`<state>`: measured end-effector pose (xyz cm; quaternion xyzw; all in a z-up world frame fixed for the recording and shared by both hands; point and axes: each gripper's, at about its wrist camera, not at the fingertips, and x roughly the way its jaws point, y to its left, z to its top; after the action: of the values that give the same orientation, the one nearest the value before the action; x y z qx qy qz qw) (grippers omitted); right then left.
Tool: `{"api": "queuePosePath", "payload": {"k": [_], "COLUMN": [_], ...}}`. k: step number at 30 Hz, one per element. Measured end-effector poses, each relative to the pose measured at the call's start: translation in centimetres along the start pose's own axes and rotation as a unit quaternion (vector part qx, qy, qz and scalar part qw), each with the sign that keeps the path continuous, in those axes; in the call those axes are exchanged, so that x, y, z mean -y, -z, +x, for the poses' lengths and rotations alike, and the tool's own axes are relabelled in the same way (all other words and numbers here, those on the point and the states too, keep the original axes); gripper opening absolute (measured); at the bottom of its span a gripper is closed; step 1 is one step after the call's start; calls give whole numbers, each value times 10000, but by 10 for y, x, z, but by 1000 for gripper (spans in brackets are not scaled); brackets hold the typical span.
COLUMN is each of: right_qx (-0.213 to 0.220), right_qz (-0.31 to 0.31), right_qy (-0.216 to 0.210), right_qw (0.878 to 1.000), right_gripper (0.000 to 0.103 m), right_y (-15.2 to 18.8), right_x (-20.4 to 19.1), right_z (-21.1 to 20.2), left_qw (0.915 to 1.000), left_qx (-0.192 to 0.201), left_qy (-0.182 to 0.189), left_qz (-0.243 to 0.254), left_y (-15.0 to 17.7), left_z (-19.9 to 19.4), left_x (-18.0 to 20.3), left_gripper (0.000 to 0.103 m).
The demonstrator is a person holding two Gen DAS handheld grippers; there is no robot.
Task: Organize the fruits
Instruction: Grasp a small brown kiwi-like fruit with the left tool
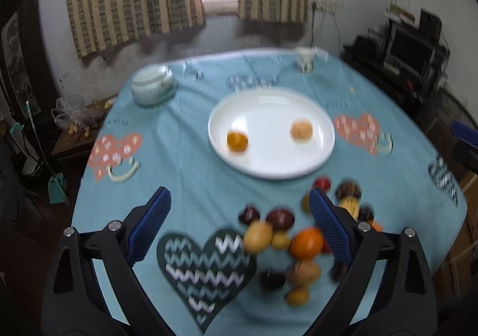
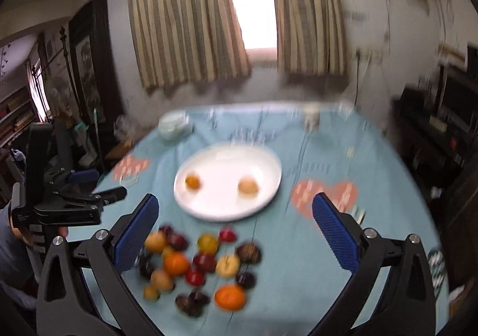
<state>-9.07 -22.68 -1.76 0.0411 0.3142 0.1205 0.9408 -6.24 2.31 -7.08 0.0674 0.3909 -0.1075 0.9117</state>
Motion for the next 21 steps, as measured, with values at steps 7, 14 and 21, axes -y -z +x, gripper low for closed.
{"api": "queuePosePath", "payload": {"k": [7,14,21], "right_qx": [-1374,-1760,-1967], "right_qz": [145,88,26], "right_qy": [96,14,109], "right_qw": [9904,9843,9804], "right_gripper": [102,102,102], "right_y": [65,85,94], "right_x": [-2,-11,-9], "right_z": [37,44,47], "left_qw": [9863,9770,9709], "left_qx": [-1241,-1760,-2120], "left_qy": [791,1112,1062], "left_qz": [743,466,343], "left_y": [74,92,91], "left_z": [19,40,63], "left_x": [24,34,41], "left_gripper": [95,93,72]}}
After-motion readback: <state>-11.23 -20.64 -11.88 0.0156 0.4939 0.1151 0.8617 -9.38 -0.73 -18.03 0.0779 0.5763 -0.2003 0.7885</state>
